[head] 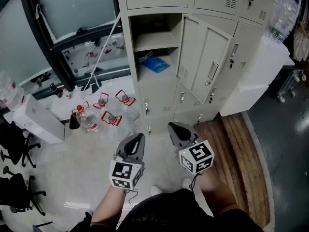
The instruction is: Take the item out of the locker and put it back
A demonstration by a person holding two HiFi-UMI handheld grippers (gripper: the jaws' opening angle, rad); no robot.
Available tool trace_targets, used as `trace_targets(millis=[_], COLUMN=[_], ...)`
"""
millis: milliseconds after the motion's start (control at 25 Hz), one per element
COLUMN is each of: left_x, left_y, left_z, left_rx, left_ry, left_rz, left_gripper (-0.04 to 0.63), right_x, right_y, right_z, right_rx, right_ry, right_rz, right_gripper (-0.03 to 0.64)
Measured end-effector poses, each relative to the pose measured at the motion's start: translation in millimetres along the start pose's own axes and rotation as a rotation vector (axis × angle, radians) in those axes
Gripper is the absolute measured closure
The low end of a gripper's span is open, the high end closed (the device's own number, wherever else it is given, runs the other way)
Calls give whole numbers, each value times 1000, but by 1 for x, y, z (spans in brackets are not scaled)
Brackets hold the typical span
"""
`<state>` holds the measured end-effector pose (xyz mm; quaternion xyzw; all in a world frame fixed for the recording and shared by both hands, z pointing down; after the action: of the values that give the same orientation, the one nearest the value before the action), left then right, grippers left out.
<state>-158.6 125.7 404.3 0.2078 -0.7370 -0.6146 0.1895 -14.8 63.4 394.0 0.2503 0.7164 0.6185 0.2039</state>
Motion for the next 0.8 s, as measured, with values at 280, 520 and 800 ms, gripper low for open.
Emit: trace_targets(millis=[280, 520, 800], left_x=[-1, 1, 7], left_y=[0, -4, -10], left_z=[4, 6, -8], left_rx=[-6, -13, -25], left_ry=[2, 19, 25], left_rz=[3, 0, 4], left_gripper=[589, 589, 589], right_x=[4, 7, -2], right_y=[0, -5, -13], right_z=[2, 1, -7], right_rx=[-11, -20, -23], right_ry=[-10, 2, 6], right_rz=[-7, -7, 2], right_gripper=[620, 620, 620])
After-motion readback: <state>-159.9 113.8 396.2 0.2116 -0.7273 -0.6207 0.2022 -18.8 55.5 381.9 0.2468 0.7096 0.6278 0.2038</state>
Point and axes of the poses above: the fingertips, and each gripper's own axes: z backward along the fingers, x to its left, y out of its underside, the point moved 5 cm from there along z, backward along the fingers, and after that the axes turned 11 degrees about y, right-handed, at the moved point
